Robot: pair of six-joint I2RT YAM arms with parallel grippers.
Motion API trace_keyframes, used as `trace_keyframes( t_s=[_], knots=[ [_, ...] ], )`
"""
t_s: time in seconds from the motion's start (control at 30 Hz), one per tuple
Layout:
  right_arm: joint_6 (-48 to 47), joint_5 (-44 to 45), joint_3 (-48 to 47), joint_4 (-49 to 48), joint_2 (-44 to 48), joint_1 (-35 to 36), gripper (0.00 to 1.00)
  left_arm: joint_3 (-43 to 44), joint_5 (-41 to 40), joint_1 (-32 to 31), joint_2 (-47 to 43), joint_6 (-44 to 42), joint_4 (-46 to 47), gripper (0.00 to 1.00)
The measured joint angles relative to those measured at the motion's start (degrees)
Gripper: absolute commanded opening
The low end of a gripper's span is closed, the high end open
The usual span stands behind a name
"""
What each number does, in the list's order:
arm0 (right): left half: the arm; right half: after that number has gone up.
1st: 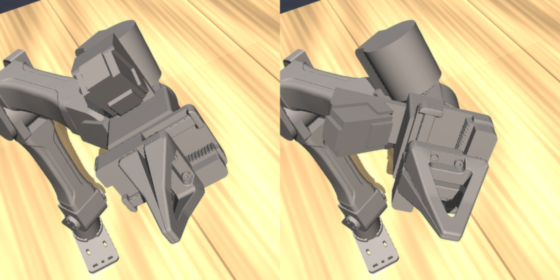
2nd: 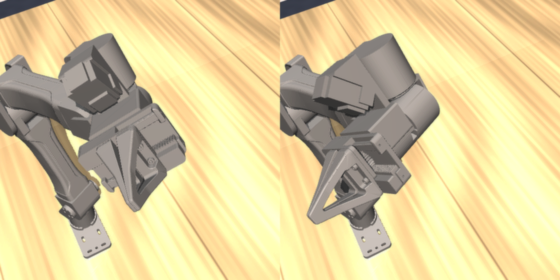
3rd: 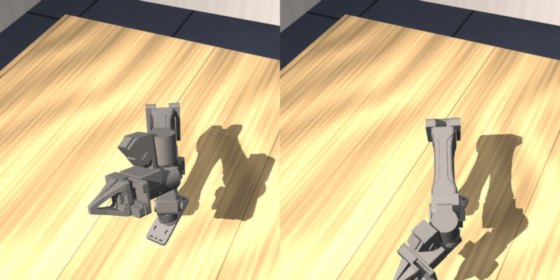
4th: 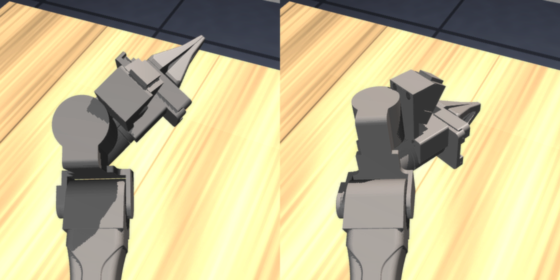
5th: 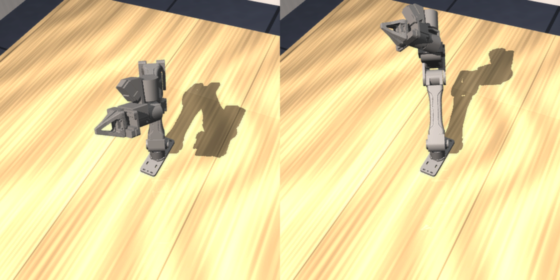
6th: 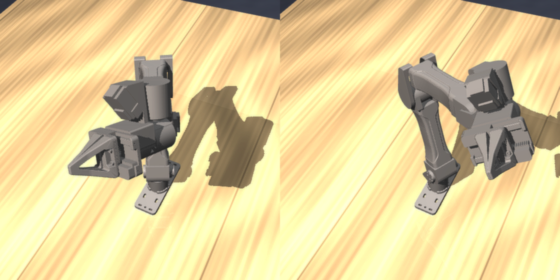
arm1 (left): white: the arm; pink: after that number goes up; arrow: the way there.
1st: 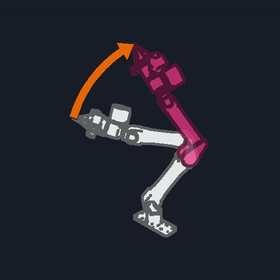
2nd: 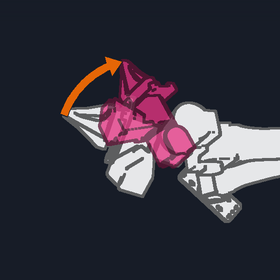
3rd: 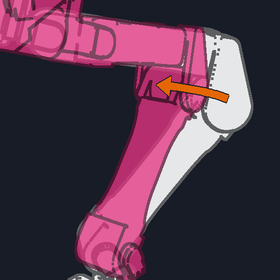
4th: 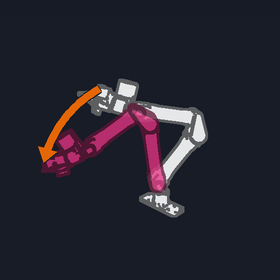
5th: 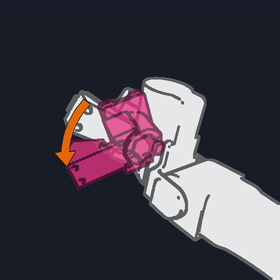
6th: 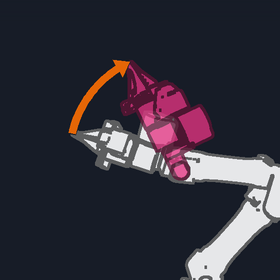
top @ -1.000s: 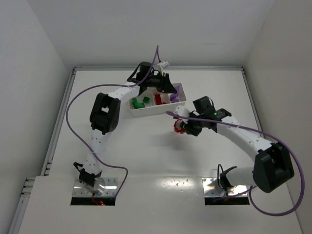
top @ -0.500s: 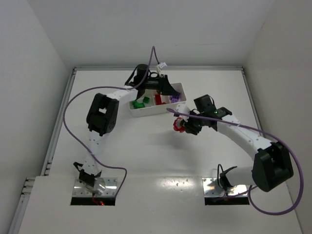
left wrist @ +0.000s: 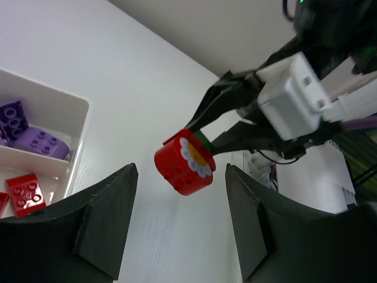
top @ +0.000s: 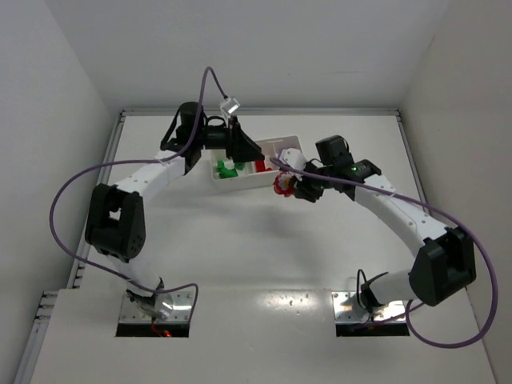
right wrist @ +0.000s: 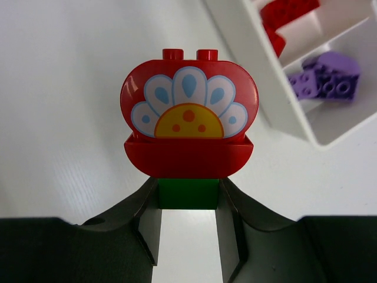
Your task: Sort the legos into containers by color
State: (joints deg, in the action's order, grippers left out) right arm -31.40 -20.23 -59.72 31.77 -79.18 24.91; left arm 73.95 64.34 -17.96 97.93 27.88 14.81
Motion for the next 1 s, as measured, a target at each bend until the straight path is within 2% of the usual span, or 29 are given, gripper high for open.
trace_keyframes(
  t_s=[0.13, 0.3, 0.63, 0.93, 1.0],
  knots=[
    [0.0, -1.0, -5.7, 0.1, -2.1, 0.8, 0.03, -1.2, 0.0, -0.3, 0.2, -3.6, -5.0, 0.67],
    [0.0, -1.4, -9.2, 0.0, -2.5, 1.7, 0.03, -1.8, 0.2, -0.4, 3.5, -3.6, -6.6, 0.67],
    [0.0, -0.3, -9.6, 1.3, -4.2, 3.5, 0.03, -1.7, 2.0, -0.5, 6.3, -0.8, -5.0, 0.67],
    [-0.1, 0.8, -8.7, 0.9, -4.2, 4.1, 0.03, -1.7, 4.7, -0.5, 6.3, 0.0, -3.3, 0.73],
    [-0.1, 1.2, -8.3, 0.8, -4.2, 4.1, 0.03, -1.7, 5.4, -0.5, 6.3, 0.6, -2.6, 0.78]
  ],
)
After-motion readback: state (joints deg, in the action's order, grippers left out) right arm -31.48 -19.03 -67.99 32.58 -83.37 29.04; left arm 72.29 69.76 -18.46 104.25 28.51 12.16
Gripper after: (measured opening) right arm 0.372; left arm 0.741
